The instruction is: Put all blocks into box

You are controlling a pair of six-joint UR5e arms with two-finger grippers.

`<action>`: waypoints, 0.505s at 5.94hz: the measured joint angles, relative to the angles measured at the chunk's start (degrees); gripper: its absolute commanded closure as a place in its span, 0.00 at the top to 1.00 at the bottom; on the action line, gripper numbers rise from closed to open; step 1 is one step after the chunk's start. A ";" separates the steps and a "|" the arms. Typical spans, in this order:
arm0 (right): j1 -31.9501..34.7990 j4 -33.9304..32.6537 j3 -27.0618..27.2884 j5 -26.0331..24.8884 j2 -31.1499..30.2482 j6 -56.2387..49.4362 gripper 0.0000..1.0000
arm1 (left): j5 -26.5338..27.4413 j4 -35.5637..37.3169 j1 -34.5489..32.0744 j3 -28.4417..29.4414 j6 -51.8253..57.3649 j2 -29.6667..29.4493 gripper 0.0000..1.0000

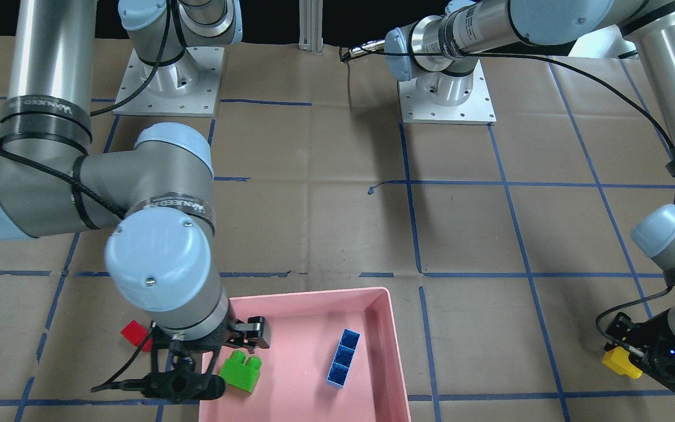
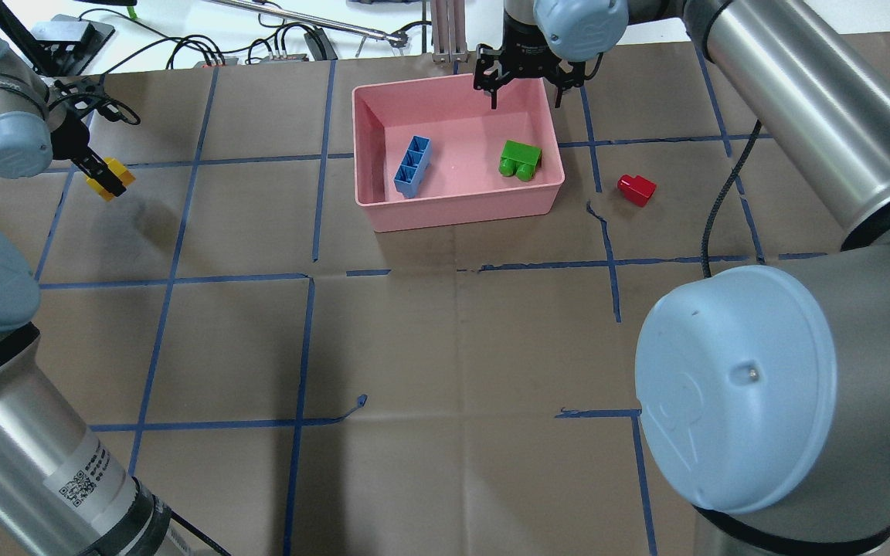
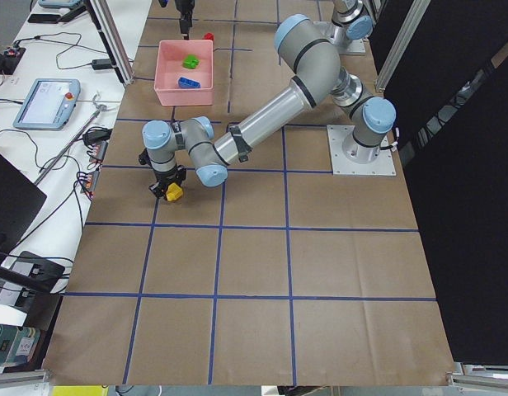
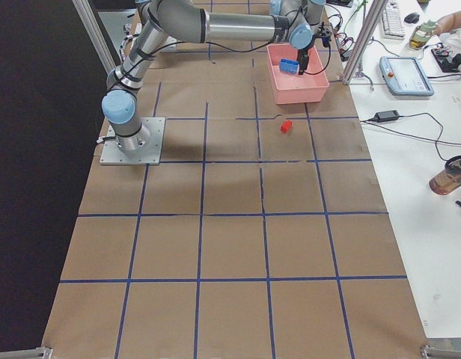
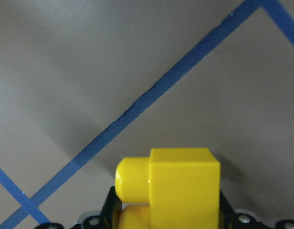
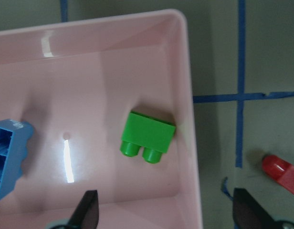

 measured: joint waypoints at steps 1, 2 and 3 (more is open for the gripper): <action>-3.72 0.70 0.27 0.08 -0.97 -5.72 1.00 | -0.01 -3.56 -3.41 0.06 -5.80 2.65 0.00; -7.06 0.73 0.66 0.12 -0.98 -13.30 1.00 | 0.02 -5.67 -8.57 0.28 -15.88 4.73 0.00; -8.95 0.38 1.38 0.03 -0.04 -22.26 1.00 | 0.01 -6.47 -15.08 1.16 -27.62 5.69 0.00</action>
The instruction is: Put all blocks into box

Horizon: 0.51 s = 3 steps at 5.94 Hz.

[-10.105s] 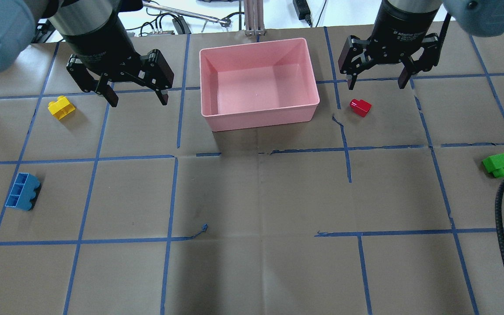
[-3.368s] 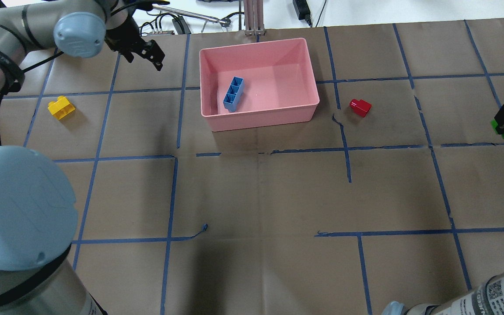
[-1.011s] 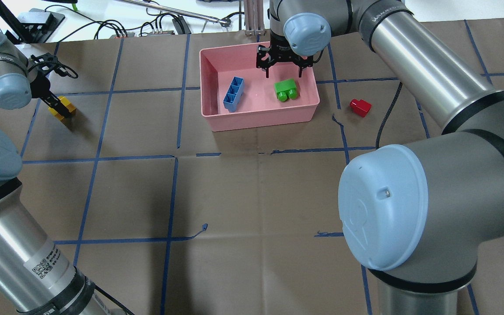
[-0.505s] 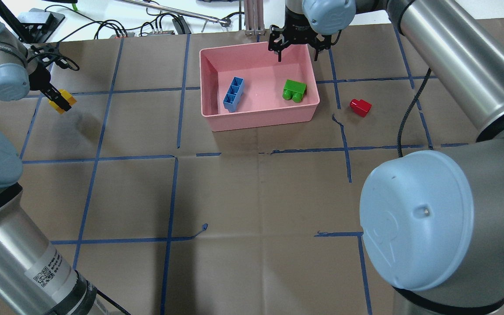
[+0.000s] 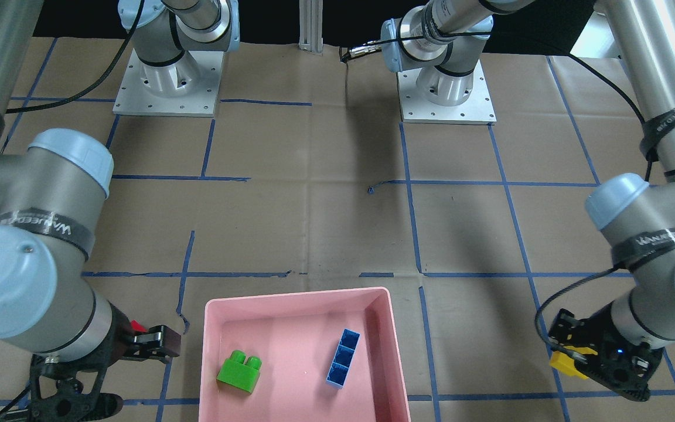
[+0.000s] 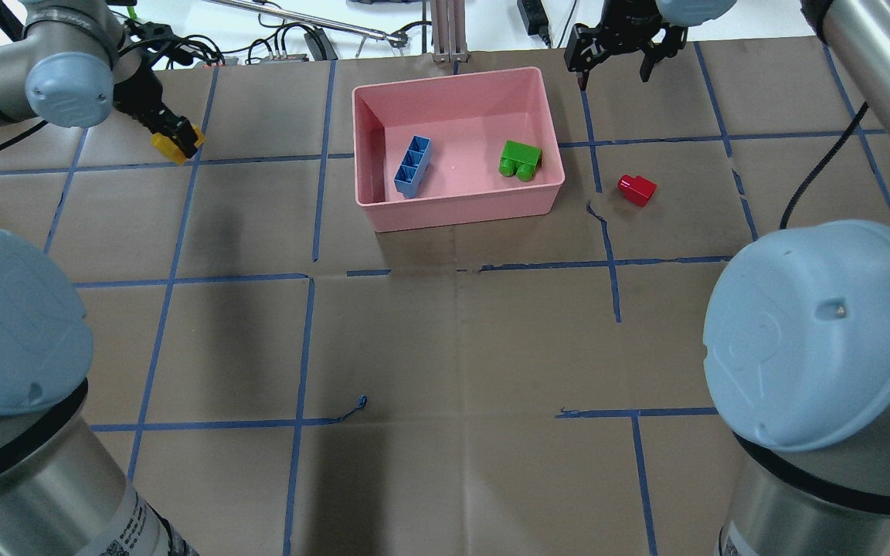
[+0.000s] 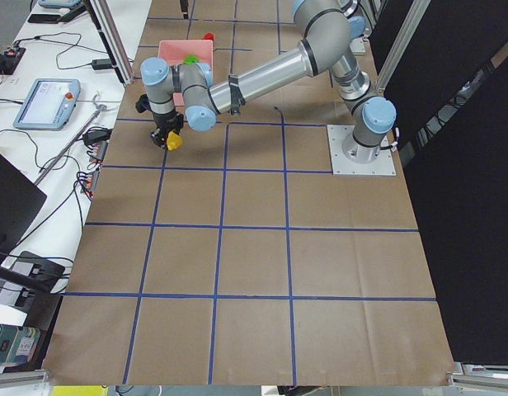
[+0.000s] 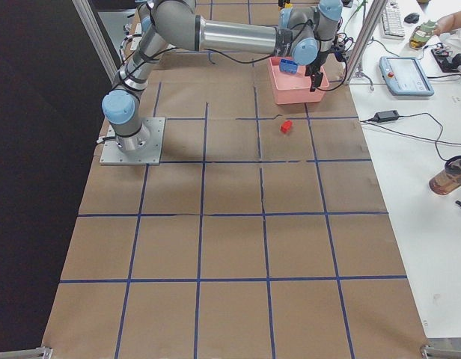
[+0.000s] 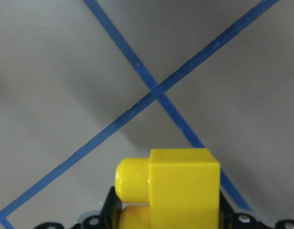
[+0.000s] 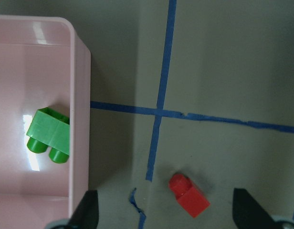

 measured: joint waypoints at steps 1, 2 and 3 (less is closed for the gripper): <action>-0.64 -1.04 1.60 -0.23 1.61 -8.93 1.00 | -0.25 -0.22 -6.26 1.27 -10.67 0.01 0.00; -0.88 -3.74 4.08 -0.45 3.18 -16.24 0.99 | -0.62 -0.07 -11.68 2.13 -19.03 -0.18 0.00; -1.43 -7.66 7.57 -0.99 4.12 -21.46 0.99 | -0.90 0.33 -15.99 2.37 -25.87 -0.78 0.21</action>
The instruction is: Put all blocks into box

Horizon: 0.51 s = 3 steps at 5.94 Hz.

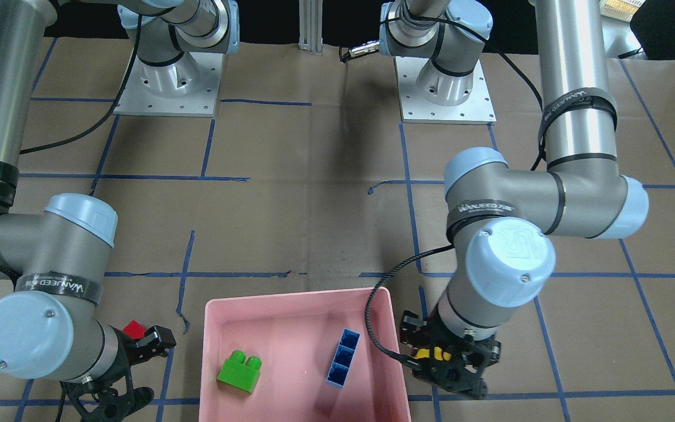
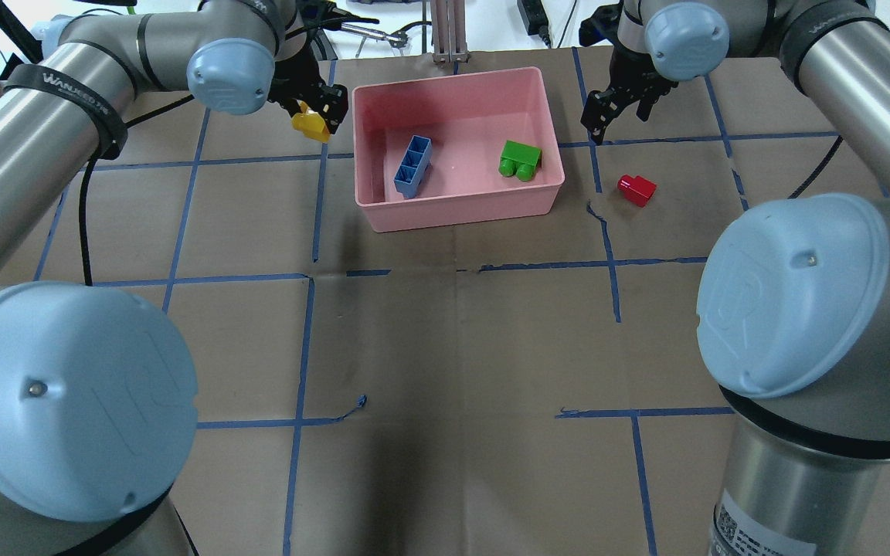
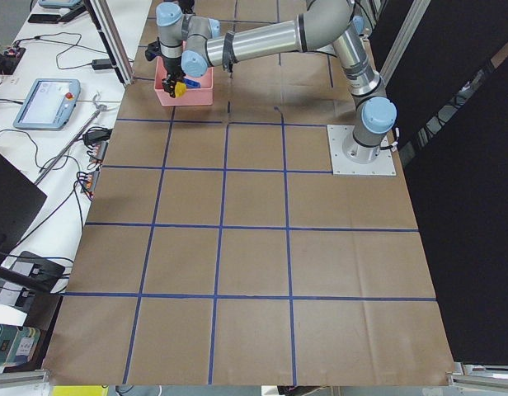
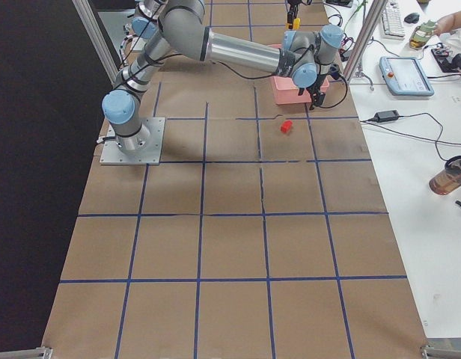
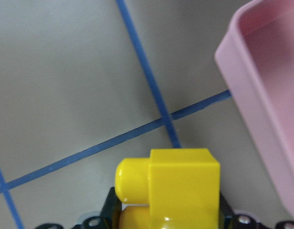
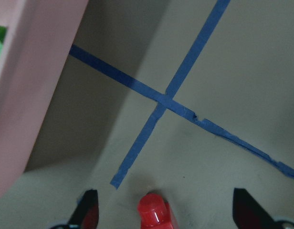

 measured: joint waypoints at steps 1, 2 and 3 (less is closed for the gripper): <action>-0.92 -4.08 4.03 -0.50 0.33 -3.48 0.98 | 0.01 1.03 -3.95 -0.06 -6.28 -1.26 0.98; -1.57 -7.74 7.33 -0.59 0.39 -4.98 0.88 | 0.39 2.18 -6.40 -0.11 -9.51 -2.37 0.99; -1.78 -10.01 9.05 -0.59 0.34 -5.36 0.67 | 0.67 2.46 -7.06 -0.04 -10.51 -2.31 0.99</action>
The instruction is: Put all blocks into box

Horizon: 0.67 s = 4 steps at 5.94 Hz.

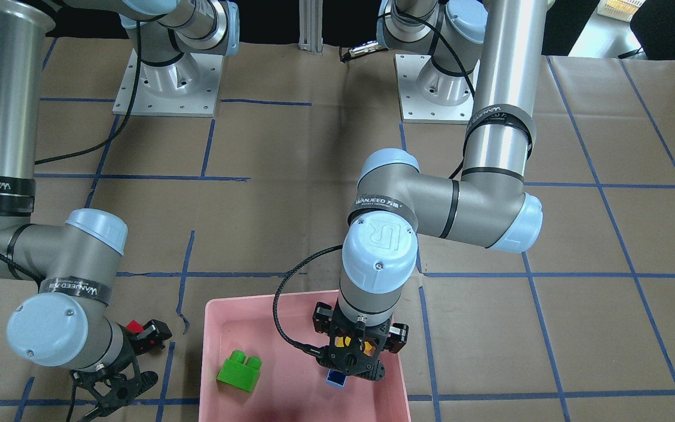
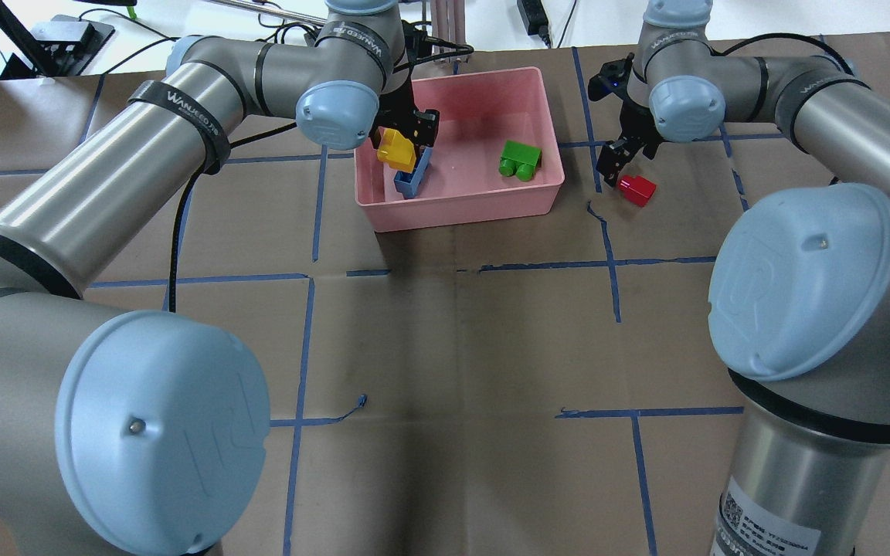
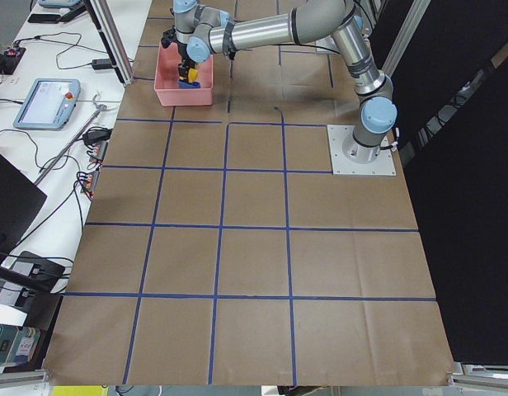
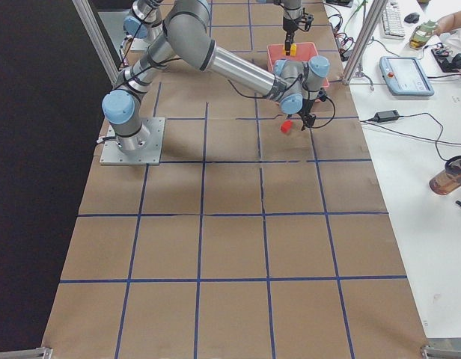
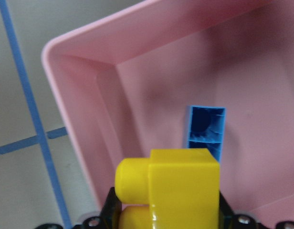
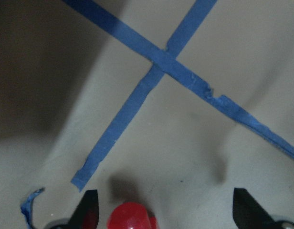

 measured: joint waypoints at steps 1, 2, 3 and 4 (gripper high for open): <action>-0.05 -0.69 0.48 -0.04 -0.13 -0.03 0.56 | 0.06 -0.85 0.26 -0.29 -0.12 1.27 0.99; -0.07 -0.72 0.58 -0.12 -0.33 0.03 0.55 | 0.11 -4.08 0.83 -0.98 -0.05 3.82 0.99; -0.07 -0.45 0.68 -0.15 -0.74 0.06 0.56 | 0.18 -9.12 1.19 -2.06 -0.04 7.54 0.99; -0.08 0.46 0.90 -0.13 -1.33 0.06 0.55 | 0.26 -13.99 1.26 -4.22 -0.04 12.47 0.99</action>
